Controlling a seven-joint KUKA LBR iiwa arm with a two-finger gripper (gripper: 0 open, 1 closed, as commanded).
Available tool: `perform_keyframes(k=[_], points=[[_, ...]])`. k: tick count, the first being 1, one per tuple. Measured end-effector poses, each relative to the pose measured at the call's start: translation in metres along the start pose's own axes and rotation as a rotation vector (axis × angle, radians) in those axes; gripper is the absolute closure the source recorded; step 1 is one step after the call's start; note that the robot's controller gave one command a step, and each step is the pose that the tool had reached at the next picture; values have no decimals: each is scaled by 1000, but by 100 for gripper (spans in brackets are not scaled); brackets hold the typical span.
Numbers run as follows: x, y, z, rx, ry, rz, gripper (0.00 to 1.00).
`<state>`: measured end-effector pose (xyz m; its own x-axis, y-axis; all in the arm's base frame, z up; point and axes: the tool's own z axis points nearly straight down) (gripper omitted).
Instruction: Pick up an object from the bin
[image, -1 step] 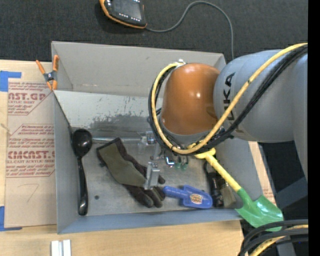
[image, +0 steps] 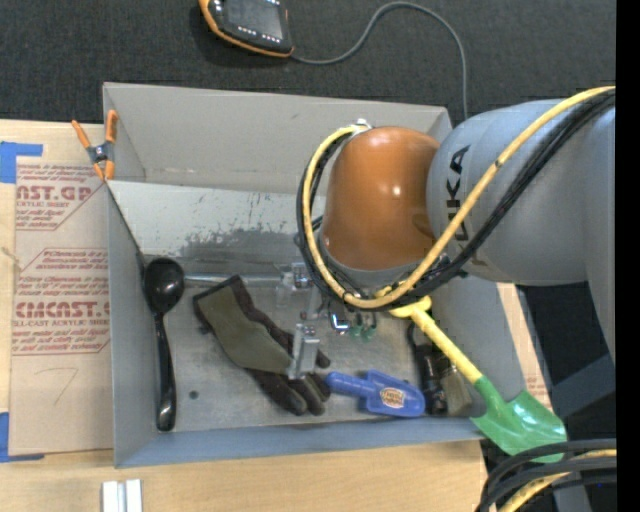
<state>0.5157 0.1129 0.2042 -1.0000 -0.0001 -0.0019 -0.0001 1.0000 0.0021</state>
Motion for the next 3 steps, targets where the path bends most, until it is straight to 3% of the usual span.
perform_keyframes(k=[1,2,3], points=[[26,5,66,0,7,61,0],[15,3,96,-2,-11,-32,100],[15,3,96,-3,-10,-32,100]])
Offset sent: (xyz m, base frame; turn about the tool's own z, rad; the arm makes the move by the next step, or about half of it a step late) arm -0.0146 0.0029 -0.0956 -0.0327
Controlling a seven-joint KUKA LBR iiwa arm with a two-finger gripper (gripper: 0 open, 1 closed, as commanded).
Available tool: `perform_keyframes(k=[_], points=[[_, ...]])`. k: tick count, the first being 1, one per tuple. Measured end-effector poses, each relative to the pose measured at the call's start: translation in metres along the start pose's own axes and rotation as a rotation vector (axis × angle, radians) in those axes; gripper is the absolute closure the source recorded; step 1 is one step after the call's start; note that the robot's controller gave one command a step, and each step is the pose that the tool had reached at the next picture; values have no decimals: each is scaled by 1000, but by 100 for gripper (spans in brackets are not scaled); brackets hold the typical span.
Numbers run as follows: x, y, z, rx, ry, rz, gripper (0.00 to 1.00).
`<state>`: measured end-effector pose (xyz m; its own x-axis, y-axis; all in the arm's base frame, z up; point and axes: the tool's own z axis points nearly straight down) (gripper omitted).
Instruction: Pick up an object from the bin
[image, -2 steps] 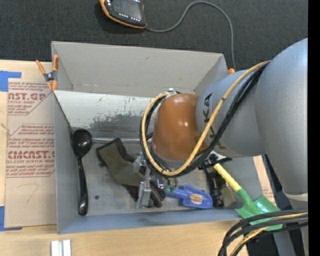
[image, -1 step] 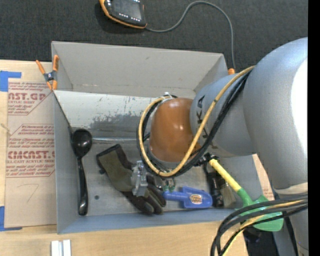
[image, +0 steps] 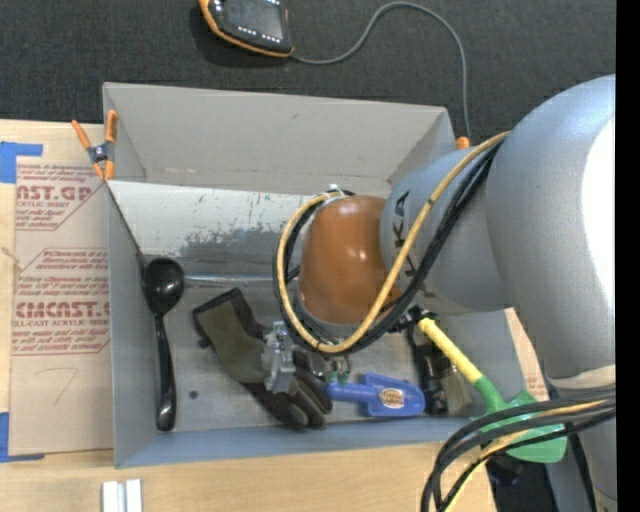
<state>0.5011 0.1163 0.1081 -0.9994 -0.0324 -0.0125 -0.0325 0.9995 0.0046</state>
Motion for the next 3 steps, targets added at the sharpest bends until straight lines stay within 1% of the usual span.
perform_keyframes(k=[1,3], points=[[3,-9,19,-1,-1,20,100],[3,-9,20,-1,-1,3,100]])
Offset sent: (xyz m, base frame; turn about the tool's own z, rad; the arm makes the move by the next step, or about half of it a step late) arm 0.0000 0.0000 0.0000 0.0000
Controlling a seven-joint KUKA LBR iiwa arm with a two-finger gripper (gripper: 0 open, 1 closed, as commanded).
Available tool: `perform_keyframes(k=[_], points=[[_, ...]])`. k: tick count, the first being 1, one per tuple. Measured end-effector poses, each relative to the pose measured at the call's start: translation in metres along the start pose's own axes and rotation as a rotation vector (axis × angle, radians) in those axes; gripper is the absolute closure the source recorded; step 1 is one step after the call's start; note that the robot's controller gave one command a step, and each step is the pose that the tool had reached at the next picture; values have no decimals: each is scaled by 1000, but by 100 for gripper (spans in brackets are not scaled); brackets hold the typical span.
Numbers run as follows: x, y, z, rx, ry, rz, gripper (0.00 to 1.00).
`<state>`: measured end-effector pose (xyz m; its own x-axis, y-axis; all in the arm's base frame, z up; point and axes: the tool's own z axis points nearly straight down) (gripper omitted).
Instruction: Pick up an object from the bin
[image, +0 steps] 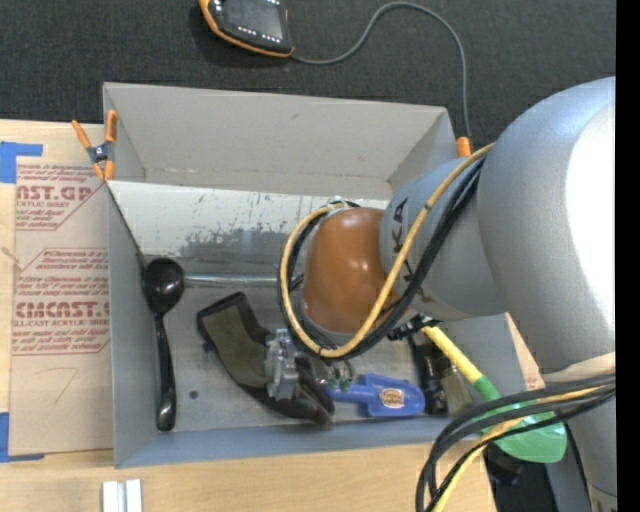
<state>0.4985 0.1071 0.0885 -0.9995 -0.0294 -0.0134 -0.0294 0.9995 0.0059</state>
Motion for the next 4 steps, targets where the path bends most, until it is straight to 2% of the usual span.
perform_keyframes(k=[1,2,3,4], points=[[-15,14,17,-1,0,-67,0],[-17,15,16,-3,-4,-68,100],[-17,15,16,-3,-4,-68,100],[-53,12,6,-1,-4,-503,100]])
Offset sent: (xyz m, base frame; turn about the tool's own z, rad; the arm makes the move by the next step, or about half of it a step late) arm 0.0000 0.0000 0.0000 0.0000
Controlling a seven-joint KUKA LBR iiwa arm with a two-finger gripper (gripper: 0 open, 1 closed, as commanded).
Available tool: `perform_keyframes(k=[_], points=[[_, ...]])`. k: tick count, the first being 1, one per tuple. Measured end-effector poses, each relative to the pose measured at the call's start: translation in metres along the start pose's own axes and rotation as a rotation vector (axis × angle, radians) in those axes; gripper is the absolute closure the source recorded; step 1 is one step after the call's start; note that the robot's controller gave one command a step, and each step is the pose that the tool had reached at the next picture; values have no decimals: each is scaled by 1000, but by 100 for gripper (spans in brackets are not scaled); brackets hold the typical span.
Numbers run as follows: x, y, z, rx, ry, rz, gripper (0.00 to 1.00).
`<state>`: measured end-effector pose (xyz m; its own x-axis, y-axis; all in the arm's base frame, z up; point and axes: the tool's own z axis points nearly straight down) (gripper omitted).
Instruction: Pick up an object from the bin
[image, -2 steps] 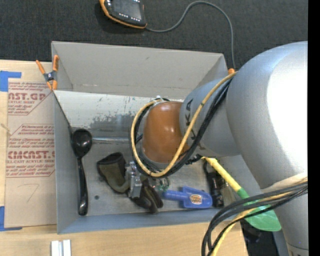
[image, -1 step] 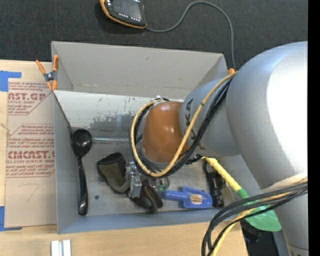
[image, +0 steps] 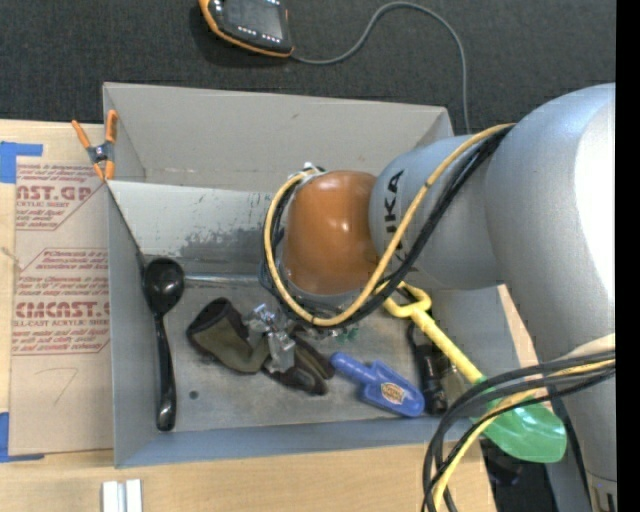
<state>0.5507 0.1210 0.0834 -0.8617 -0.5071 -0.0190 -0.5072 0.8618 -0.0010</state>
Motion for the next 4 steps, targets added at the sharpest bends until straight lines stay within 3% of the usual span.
perform_keyframes(k=[1,2,3,4], points=[[-5,-4,0,3,-7,-152,100],[-2,-31,-80,0,-4,-446,100],[0,-25,-17,-6,2,-175,100],[-2,-40,-91,10,-17,-436,100]])
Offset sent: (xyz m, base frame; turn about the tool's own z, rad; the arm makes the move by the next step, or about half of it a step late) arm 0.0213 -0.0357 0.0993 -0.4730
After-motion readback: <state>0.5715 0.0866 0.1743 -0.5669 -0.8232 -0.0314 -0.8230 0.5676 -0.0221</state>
